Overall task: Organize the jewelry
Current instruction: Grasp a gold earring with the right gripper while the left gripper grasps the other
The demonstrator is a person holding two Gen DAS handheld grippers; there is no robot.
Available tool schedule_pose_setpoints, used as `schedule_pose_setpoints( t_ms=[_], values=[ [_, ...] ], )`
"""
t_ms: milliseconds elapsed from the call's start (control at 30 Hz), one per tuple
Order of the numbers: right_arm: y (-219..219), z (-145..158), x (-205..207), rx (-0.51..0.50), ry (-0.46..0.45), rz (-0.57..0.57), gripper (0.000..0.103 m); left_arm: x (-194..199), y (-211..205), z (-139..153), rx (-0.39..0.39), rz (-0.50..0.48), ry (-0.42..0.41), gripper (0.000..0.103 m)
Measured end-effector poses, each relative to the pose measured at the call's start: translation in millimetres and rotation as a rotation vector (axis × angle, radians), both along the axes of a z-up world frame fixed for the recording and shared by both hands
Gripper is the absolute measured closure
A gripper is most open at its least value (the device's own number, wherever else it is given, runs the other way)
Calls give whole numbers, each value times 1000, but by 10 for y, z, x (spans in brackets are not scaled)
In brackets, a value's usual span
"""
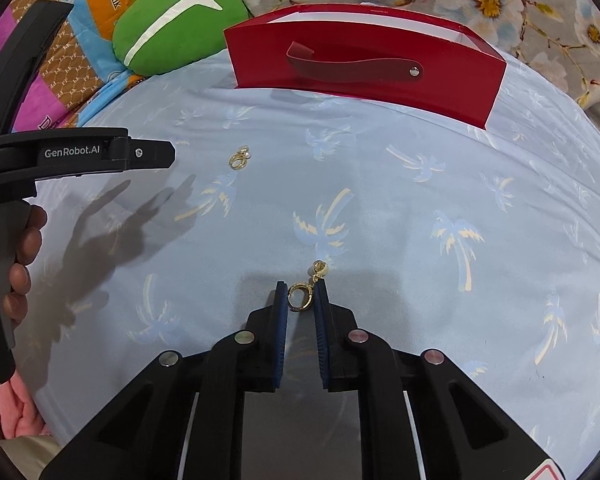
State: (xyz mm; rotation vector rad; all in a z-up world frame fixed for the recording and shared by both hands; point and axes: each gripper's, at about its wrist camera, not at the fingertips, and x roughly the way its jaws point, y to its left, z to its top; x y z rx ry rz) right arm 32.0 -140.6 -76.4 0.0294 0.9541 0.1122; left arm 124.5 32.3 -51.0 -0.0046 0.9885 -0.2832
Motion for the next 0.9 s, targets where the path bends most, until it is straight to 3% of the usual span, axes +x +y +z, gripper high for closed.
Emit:
schedule_pose_setpoints(
  t_ms=[500, 700, 800, 900],
  values=[
    [-252, 138, -137, 33, -20, -75, 92, 220, -602, -155, 12, -93, 9, 39],
    [-319, 159, -165, 46, -24, -94, 92, 273, -722, -212, 28, -87, -5, 65],
    [-332, 166, -168, 51, -29, -97, 92, 277, -705, -212, 14, -91, 6, 89],
    [-340, 182, -166, 57, -35, -98, 92, 272, -665, -214, -10, -94, 20, 90]
  ],
)
